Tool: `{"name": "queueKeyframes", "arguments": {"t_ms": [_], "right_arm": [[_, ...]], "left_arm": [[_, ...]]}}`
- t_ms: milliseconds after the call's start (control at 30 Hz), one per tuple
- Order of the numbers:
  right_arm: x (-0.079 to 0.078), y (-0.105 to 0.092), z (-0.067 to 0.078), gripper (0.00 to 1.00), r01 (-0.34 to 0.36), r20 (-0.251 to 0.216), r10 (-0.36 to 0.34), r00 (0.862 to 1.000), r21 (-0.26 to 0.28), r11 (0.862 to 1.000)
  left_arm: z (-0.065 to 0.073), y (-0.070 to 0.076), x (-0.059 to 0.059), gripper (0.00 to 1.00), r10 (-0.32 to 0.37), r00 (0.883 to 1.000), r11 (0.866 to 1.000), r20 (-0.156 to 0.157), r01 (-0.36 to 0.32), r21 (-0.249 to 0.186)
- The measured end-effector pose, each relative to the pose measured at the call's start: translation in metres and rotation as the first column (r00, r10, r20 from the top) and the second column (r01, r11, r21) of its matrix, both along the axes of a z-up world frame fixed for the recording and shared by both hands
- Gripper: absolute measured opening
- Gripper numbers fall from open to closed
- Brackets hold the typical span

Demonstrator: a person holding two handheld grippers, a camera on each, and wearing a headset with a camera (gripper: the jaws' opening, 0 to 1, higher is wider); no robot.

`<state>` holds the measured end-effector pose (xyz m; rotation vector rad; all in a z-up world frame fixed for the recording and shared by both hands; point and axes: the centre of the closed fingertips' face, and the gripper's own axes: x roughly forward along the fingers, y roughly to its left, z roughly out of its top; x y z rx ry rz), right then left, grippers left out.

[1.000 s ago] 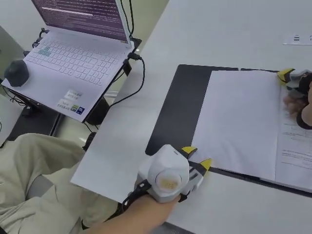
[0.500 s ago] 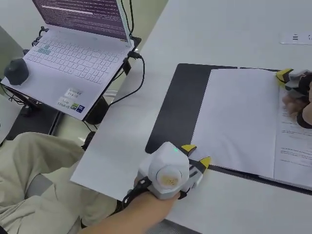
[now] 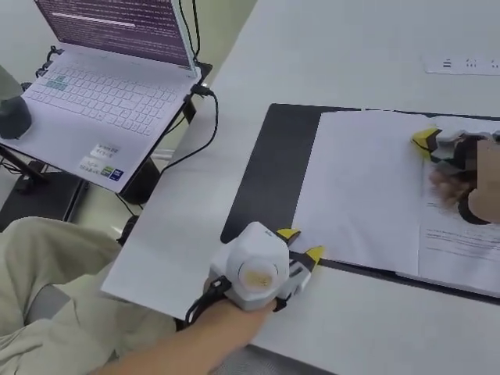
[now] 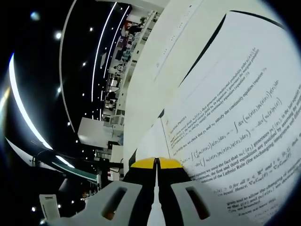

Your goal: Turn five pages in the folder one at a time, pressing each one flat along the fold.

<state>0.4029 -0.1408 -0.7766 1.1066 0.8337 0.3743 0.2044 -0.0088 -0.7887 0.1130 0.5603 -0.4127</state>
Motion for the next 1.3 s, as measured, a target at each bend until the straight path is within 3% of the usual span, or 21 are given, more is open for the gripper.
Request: {"name": "queueKeyframes", "arguments": {"t_ms": [700, 1300], "right_arm": [[-0.063, -0.002, 0.003, 0.0, -0.067, -0.027, 0.068, 0.997, 0.038, 0.997], [-0.134, 0.003, -0.004, 0.0, -0.186, -0.064, 0.189, 0.98, 0.047, 0.981]], "left_arm": [[0.0, 0.001, -0.001, 0.22, 0.01, 1.0, 1.0, -0.011, -0.01, -0.005], [0.0, 0.001, -0.001, 0.22, 0.012, 1.0, 1.0, -0.012, -0.013, -0.008]]}}
